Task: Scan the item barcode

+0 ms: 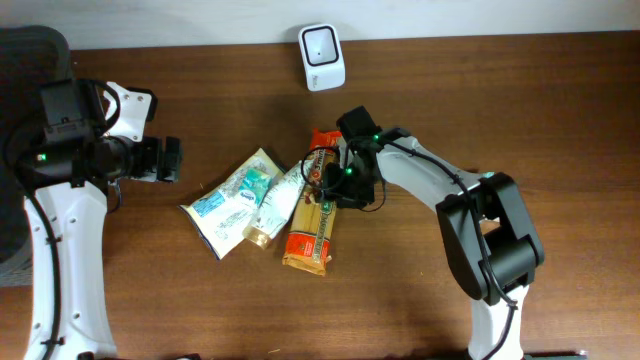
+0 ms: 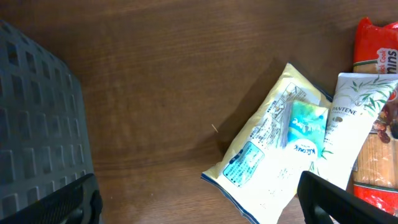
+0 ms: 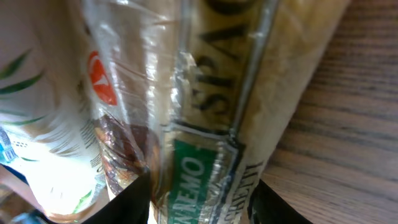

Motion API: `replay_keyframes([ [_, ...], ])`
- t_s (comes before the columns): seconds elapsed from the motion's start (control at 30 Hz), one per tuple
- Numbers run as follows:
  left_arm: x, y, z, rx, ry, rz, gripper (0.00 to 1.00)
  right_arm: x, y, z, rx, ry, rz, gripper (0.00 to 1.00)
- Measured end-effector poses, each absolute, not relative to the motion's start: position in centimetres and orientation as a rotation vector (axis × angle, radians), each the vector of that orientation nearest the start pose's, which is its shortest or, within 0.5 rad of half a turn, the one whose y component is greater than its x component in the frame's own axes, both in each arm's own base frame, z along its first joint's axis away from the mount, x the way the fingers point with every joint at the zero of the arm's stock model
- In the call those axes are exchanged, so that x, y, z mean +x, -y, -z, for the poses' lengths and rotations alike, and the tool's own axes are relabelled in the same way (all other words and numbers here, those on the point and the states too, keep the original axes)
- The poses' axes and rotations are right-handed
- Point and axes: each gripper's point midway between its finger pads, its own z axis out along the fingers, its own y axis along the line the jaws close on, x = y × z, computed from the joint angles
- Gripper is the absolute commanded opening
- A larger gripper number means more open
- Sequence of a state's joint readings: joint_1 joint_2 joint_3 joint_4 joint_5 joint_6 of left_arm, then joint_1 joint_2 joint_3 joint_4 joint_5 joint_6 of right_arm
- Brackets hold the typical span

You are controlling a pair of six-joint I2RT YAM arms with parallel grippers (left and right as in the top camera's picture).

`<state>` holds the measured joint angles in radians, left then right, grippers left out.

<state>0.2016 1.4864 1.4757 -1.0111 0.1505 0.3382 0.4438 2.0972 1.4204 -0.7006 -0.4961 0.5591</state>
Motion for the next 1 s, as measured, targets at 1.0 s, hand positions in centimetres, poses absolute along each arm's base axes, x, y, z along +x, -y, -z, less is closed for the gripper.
replay_keyframes([
  [1.0,36.8,-4.9,-22.6,0.23,-2.565,-0.006,0.99,32.2,-11.0,-7.9,-0.129,-3.156,0.632,0.04],
])
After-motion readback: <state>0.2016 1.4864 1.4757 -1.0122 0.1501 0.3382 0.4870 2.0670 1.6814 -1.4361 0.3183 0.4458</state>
